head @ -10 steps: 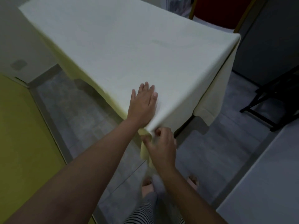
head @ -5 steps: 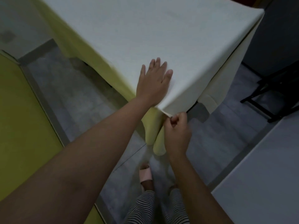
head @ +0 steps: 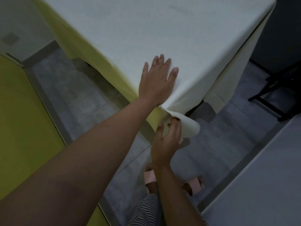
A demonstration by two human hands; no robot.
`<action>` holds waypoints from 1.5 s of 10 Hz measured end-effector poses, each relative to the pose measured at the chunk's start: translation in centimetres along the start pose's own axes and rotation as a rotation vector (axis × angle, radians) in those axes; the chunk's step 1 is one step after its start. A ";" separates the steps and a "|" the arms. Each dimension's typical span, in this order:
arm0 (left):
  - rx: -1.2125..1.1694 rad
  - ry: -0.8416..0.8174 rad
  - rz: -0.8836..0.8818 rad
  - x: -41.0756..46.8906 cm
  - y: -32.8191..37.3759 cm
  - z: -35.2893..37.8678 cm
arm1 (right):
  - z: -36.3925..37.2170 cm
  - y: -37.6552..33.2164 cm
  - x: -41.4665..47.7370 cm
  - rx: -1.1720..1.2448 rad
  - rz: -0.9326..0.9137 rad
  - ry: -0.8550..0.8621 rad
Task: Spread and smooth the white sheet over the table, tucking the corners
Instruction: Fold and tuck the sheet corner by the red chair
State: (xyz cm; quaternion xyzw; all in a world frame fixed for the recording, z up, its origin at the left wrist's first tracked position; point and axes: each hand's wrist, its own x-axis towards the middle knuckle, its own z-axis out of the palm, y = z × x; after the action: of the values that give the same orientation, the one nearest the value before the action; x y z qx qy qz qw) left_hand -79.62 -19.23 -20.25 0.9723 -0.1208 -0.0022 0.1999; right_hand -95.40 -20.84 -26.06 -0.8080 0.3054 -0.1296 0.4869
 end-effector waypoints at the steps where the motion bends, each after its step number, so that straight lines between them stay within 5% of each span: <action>1: -0.014 0.007 -0.002 0.0 0.1 -0.1 | 0.7 -1.0 -2.4 0.007 -0.051 -0.008; 4: -0.004 0.001 0.005 -0.1 0.2 -0.4 | 1.0 -0.3 -4.7 -0.002 -0.103 -0.343; 7: -0.037 0.016 -0.008 0.0 0.2 -0.3 | 1.1 -1.2 -3.8 0.033 0.013 -0.217; 9: -0.039 0.023 -0.011 0.0 0.2 -0.3 | -0.7 -0.5 0.8 0.026 -0.054 0.025; 12: -0.048 0.033 -0.016 0.0 0.2 -0.1 | -1.4 2.3 4.4 0.056 -0.045 -0.094; 15: -0.041 0.025 -0.018 -0.1 0.3 -0.3 | -6.2 5.4 0.4 -0.395 -0.541 -0.025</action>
State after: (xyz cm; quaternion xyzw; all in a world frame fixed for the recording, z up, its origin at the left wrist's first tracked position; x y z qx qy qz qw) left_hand -79.80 -19.32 -19.85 0.9690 -0.1096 0.0055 0.2215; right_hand -100.21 -27.36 -27.72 -0.9400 0.0932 -0.1826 0.2726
